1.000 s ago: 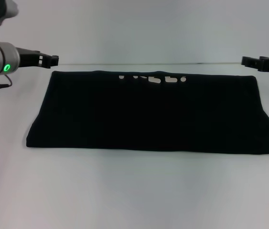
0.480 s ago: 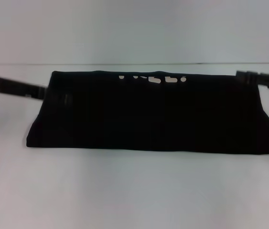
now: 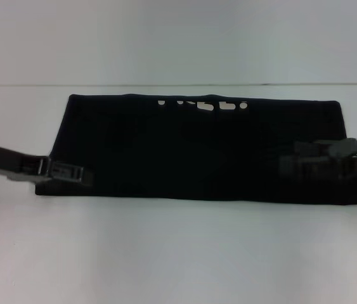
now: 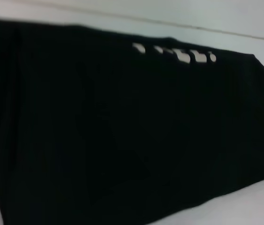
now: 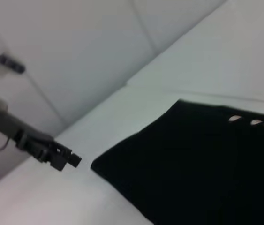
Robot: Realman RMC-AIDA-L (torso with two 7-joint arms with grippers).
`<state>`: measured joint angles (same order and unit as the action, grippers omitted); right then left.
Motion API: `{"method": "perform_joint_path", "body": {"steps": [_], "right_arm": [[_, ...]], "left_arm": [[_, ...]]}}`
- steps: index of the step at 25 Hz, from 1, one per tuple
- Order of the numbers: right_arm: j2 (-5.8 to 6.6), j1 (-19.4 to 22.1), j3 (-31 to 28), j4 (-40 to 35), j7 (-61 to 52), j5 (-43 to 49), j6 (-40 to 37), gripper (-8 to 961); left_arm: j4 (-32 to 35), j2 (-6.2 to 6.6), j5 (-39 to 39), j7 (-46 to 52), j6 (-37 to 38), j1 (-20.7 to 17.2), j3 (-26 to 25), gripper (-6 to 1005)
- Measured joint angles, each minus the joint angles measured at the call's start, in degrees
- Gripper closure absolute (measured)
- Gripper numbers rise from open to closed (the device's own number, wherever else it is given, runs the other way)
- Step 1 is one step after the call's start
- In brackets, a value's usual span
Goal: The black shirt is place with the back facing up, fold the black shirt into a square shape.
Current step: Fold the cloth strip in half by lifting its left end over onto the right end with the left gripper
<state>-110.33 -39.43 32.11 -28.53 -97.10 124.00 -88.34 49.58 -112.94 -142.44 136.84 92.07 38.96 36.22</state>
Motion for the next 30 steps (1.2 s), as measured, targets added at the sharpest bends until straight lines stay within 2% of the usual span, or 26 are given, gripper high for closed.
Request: {"method": "perform_joint_path", "body": {"steps": [4,11,18,25,30], "right_arm": [[-0.28,-0.9,1.7,-1.3,0.1,-0.1,0.4,64],[-0.69,-2.8,1.9,-2.9,0.7,-0.2,1.4,26],[-1.22,-3.9,3.8,-3.1,1.9,-0.1,1.0,30],[-1.68,-4.7,6.8,-3.3,5.0,-0.2,-0.3,32],[-2.06,-4.8,6.6,-3.4,6.2,-0.2,-0.5,33]], "left_arm": [[-2.5,0.73,-0.1,4.7,0.2,0.0,-0.8,50],[-7.6,0.86,0.0,13.8,-2.7,0.3,-3.1,50],[-11.5,0.75,-0.1,23.9,-6.8,-0.5,-4.2,52],[-13.6,0.91,-0.1,29.3,-8.0,-0.8,-7.1,51],[-14.2,0.89,-0.1,31.5,-9.7,-1.1,-7.5,50]]}}
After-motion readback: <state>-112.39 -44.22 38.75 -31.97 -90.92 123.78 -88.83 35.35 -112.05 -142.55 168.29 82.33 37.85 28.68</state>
